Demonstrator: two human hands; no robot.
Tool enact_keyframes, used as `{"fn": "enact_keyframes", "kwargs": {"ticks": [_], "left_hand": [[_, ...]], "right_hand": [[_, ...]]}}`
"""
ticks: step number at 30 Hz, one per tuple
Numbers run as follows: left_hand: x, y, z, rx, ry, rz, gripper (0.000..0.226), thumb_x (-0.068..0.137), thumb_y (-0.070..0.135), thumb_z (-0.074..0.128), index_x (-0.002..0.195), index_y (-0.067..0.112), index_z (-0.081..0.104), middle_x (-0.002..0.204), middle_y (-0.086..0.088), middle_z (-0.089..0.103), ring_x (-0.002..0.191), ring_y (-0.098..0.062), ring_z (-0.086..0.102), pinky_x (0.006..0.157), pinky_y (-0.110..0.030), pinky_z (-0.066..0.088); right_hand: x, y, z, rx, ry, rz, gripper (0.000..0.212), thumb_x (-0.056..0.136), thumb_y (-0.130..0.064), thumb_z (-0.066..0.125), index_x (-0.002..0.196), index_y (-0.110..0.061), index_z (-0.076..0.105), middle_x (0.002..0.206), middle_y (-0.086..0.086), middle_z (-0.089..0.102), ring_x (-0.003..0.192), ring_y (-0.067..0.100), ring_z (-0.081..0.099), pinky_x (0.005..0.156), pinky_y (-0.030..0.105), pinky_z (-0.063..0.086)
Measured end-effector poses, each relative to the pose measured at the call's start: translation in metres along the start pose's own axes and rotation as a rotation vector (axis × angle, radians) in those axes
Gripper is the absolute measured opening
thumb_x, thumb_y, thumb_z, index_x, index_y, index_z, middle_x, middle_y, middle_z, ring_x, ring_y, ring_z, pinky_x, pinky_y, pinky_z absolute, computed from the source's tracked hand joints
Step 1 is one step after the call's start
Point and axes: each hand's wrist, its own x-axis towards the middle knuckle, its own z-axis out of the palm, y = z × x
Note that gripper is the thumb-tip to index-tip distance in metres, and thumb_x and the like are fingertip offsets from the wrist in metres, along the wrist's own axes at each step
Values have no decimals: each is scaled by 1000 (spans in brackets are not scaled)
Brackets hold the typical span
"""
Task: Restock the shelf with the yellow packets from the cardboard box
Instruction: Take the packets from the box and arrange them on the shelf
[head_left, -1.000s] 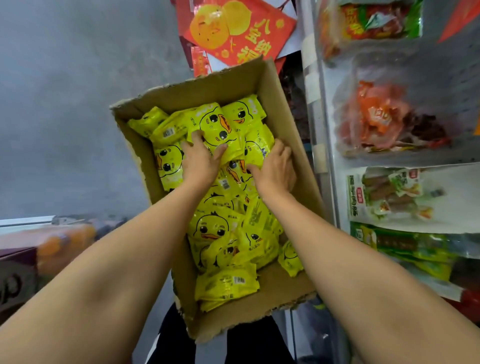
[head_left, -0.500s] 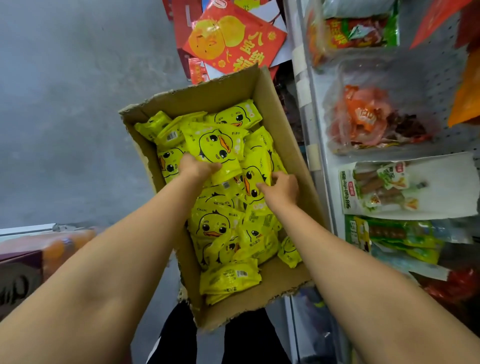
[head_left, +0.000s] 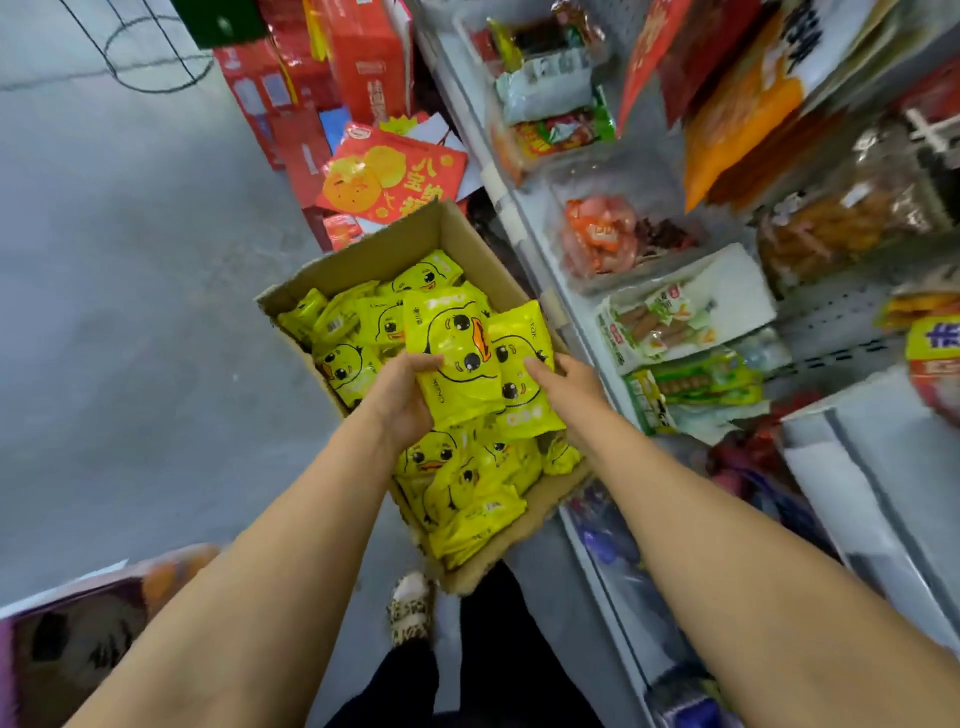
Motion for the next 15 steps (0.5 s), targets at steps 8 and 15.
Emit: {"fn": "enact_keyframes", "kwargs": {"ticks": [8,15], "left_hand": [[-73,11,62,375,-271,178,51,88,23,71,134,13,53,121,-15,67,106,-33,68,79,-54,57],[-154,21,142,696,-562,301,31,92,8,59,122,9,62,105,-15,73,88,-30,72,73,-48,59]], "right_hand": [[-102,-35,-82,148,306,-184,42,99,-39,56,129,-11,60,119,1,64,108,19,62,81,26,48],[-205,-89,-168,461,484,-371,15,91,-20,71,106,-17,68,93,0,74,75,11,72,63,28,58]]}}
